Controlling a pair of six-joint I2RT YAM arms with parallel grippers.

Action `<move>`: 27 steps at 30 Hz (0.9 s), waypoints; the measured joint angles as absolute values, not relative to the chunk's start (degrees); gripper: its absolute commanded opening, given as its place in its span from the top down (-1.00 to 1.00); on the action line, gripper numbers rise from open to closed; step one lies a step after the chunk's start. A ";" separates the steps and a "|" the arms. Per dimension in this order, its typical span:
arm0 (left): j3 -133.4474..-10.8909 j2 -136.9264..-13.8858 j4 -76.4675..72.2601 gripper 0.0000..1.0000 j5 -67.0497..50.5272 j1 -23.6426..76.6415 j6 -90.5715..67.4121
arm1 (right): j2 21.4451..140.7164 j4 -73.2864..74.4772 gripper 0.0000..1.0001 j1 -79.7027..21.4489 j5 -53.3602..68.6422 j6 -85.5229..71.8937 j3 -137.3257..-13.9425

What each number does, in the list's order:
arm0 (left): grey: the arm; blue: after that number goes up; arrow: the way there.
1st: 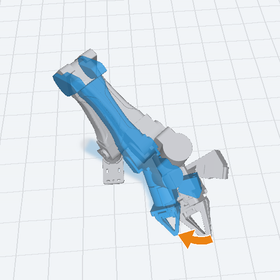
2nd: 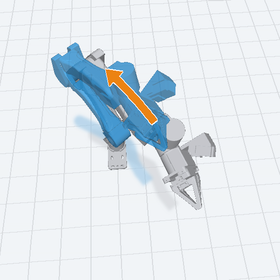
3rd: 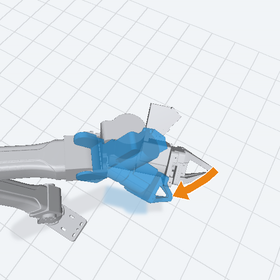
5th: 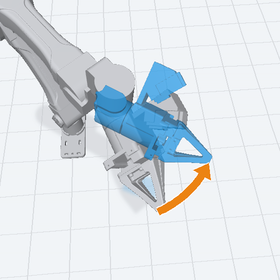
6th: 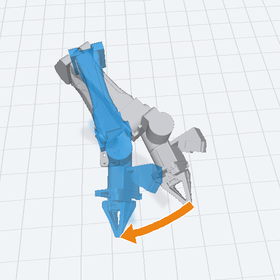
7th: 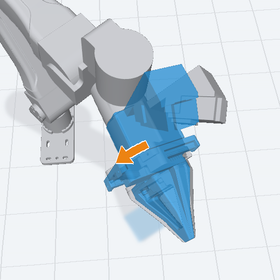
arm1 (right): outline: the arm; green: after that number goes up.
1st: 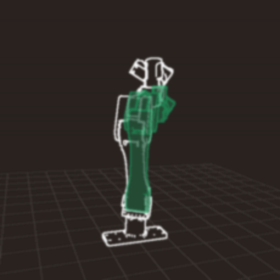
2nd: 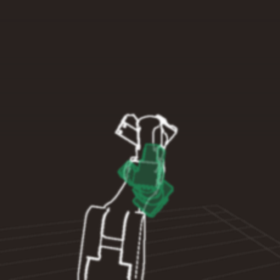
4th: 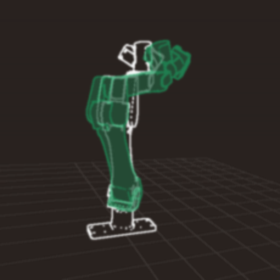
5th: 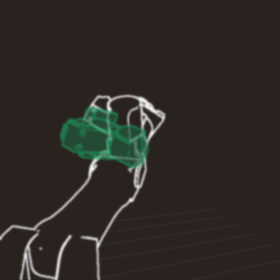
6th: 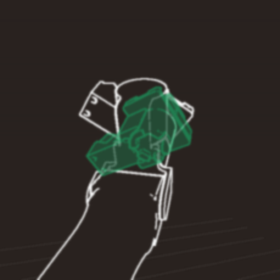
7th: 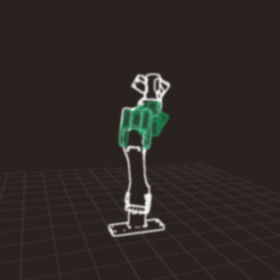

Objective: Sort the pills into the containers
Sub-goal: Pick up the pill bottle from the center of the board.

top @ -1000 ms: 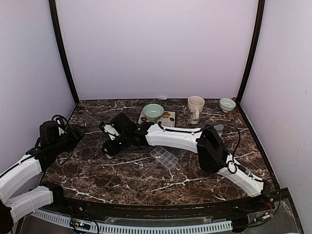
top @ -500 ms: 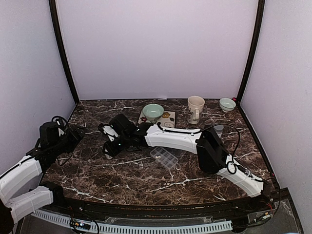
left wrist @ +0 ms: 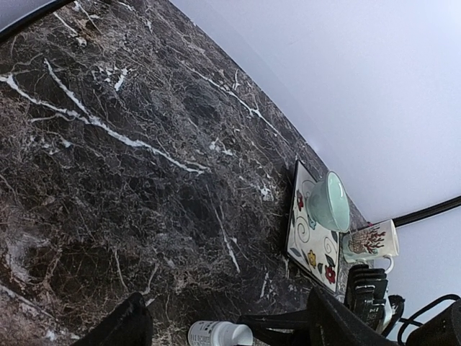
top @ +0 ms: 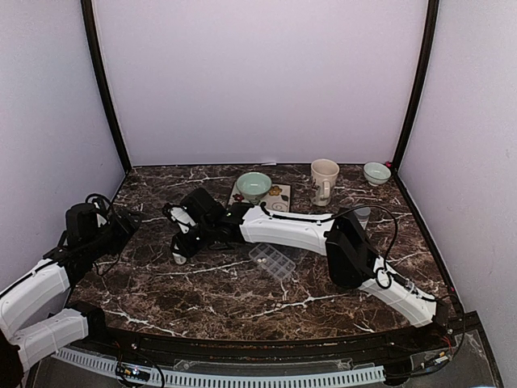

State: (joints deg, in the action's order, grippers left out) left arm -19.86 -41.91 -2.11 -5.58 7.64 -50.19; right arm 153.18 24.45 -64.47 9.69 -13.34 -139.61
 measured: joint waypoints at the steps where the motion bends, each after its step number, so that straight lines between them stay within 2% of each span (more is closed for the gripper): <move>1: -19.77 -41.85 -2.11 -0.54 -5.58 7.62 -50.19 | 153.18 24.45 0.61 -64.47 9.63 -13.34 -139.61; 11: -19.62 -40.42 -2.11 -0.54 -5.78 7.60 -50.19 | 153.08 23.57 0.85 -64.47 9.19 -13.34 -138.98; 16: -18.46 -40.99 -3.20 -0.57 -7.79 7.60 -50.26 | 150.67 22.24 0.97 -64.47 8.75 -13.37 -134.91; 27: -12.36 -42.15 -16.21 -0.70 -18.72 7.60 -51.79 | 133.12 15.38 1.00 -61.47 11.27 -18.48 -110.54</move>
